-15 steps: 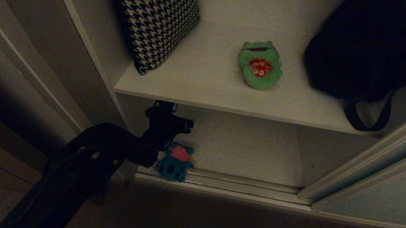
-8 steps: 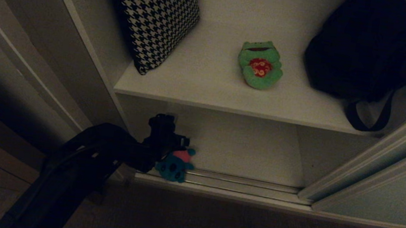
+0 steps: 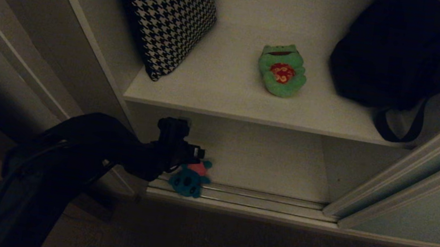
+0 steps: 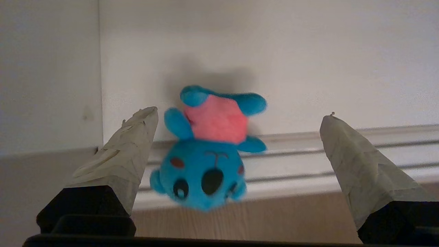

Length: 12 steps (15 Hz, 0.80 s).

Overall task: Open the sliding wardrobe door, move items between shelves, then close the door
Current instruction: Place the blue doll on the lower shelf, then place the green doll on the lower shelf

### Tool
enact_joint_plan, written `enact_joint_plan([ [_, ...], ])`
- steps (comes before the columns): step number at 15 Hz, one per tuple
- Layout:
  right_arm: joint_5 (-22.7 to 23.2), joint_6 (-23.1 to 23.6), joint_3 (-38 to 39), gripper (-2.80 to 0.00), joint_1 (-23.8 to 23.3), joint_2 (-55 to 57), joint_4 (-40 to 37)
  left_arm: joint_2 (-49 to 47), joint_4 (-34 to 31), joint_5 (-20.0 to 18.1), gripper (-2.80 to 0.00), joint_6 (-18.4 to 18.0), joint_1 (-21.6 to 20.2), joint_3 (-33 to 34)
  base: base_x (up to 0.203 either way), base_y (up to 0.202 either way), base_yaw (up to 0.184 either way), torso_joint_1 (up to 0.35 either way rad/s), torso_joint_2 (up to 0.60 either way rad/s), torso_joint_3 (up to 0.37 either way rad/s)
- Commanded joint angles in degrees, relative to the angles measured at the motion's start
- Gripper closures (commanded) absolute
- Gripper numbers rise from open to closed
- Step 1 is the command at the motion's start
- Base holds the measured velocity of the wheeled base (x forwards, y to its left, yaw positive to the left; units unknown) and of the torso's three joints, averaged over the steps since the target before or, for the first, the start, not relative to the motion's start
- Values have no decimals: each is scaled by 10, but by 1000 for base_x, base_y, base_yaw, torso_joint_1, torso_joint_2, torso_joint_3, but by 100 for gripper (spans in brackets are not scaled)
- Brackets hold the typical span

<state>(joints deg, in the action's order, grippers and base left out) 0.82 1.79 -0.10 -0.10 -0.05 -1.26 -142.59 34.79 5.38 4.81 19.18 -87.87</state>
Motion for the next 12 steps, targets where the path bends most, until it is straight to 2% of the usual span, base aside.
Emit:
enact_joint_plan([
  [1, 0, 1, 0, 0, 0, 0, 0, 67, 2, 1, -280, 5, 5, 51, 0, 0, 0, 0, 0, 0],
  [3, 0, 0, 0, 0, 0, 0, -1, 85, -1, 1, -280, 11, 6, 89, 0, 0, 0, 0, 0, 0],
  [4, 0, 1, 1, 0, 0, 0, 0, 90, 0, 2, 0, 12, 8, 113, 0, 0, 0, 0, 0, 0],
  [7, 0, 1, 1, 0, 0, 0, 0, 141, -3, 5, 0, 17, 13, 173, 0, 0, 0, 0, 0, 0],
  [12, 0, 0, 0, 0, 0, 0, 0, 310, -22, 0, 0, 18, 13, 284, 0, 0, 0, 0, 0, 0],
])
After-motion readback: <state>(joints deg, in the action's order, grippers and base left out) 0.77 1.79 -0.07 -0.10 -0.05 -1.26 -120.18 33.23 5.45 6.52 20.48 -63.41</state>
